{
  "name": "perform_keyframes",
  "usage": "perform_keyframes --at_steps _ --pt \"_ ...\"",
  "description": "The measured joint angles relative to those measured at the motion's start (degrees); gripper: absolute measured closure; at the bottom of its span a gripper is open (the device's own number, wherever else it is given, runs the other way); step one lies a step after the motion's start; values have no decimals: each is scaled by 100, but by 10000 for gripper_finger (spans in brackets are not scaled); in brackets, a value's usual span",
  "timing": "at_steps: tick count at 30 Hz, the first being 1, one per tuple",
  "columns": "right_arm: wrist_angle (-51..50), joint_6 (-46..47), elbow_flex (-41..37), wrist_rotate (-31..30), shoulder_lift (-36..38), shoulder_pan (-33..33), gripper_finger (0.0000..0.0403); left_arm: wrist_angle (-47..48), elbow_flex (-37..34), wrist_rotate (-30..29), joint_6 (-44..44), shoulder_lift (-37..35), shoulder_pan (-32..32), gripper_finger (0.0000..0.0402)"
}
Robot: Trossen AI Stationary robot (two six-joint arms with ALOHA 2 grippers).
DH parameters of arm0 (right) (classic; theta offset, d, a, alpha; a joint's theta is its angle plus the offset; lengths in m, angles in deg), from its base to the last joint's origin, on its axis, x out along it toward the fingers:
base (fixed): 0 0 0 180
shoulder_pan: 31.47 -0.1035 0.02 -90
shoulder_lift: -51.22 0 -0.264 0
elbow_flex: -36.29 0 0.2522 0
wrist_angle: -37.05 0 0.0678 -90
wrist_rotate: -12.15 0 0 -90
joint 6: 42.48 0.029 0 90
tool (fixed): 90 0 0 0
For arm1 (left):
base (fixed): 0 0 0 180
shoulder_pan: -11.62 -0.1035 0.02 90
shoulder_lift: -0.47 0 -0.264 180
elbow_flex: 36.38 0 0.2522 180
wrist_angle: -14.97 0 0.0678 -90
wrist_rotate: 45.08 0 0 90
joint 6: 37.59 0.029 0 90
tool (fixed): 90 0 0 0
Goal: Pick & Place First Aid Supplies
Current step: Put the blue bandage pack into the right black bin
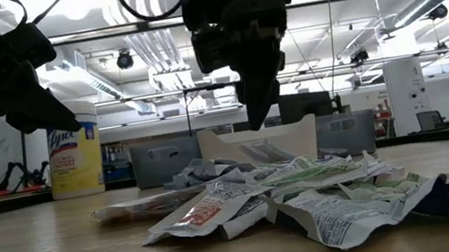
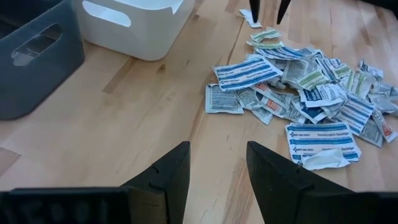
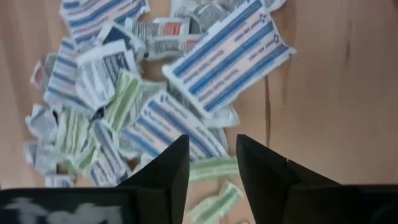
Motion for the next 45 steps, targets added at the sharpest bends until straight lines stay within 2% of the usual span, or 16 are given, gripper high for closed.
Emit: perform_keyframes --at_steps 5,22,31,45 --pt "376 216 -12 -705 4 -32 276 27 0 -2 123 -2 0 241" --pt "762 1246 -27 -760 -599 -167 271 90 0 -1 427 -11 1 241" --pt "829 1522 -75 -1349 -660 -180 280 152 0 24 445 -17 2 241" --pt "911 1873 -121 -1218 -810 -307 264 186 0 53 550 -17 0 241"
